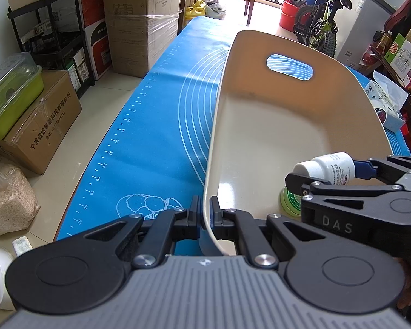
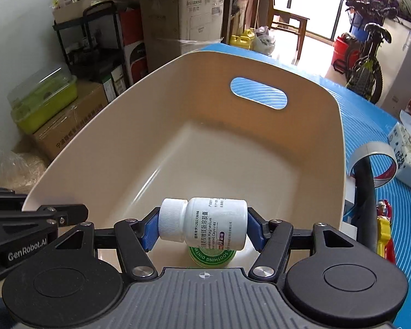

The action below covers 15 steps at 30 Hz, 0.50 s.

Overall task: Organize rigid objects
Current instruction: 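Carry the pill bottle into the basket and release it, then move the right gripper to the black remote and grasp it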

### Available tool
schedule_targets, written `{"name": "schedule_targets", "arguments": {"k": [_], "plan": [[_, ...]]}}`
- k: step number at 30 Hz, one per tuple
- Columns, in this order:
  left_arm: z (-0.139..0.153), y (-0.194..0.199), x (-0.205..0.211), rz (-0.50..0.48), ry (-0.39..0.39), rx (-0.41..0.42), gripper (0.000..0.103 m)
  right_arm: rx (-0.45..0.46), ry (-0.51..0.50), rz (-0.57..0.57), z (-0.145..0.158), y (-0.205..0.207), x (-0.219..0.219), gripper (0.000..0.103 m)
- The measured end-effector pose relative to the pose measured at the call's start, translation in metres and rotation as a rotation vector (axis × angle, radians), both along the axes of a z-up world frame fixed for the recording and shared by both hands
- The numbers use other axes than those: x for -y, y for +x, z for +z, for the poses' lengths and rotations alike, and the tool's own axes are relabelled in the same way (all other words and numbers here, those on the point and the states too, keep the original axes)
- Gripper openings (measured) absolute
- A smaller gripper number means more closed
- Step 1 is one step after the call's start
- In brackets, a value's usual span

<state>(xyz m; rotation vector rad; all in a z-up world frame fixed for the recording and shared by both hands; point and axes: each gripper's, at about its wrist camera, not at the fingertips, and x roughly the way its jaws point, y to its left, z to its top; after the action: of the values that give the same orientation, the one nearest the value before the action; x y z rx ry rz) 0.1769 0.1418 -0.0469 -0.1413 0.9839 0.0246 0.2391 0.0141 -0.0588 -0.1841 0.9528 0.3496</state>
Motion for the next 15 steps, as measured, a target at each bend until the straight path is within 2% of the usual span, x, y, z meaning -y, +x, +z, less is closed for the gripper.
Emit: {"name": "schedule_targets", "arguments": {"k": [2,8,11,15], "plan": [[0.0,0.0,0.0,-0.001,0.002,0.0,0.008,-0.034,0.008,0.014,-0.002,0.003,-0.001,0.066],[0.0,0.0,0.0,0.002,0.001,0.0,0.008,-0.035,0.045,0.011,0.001,0.002,0.005,0.071],[0.0,0.0,-0.001,0.004,0.0,-0.001,0.008,-0.017,0.069,0.018,0.005,0.0,0.011,0.071],[0.0,0.0,-0.001,0.003,-0.001,-0.001,0.008,0.061,0.096,0.029,0.023,-0.007,0.025,0.071]]}}
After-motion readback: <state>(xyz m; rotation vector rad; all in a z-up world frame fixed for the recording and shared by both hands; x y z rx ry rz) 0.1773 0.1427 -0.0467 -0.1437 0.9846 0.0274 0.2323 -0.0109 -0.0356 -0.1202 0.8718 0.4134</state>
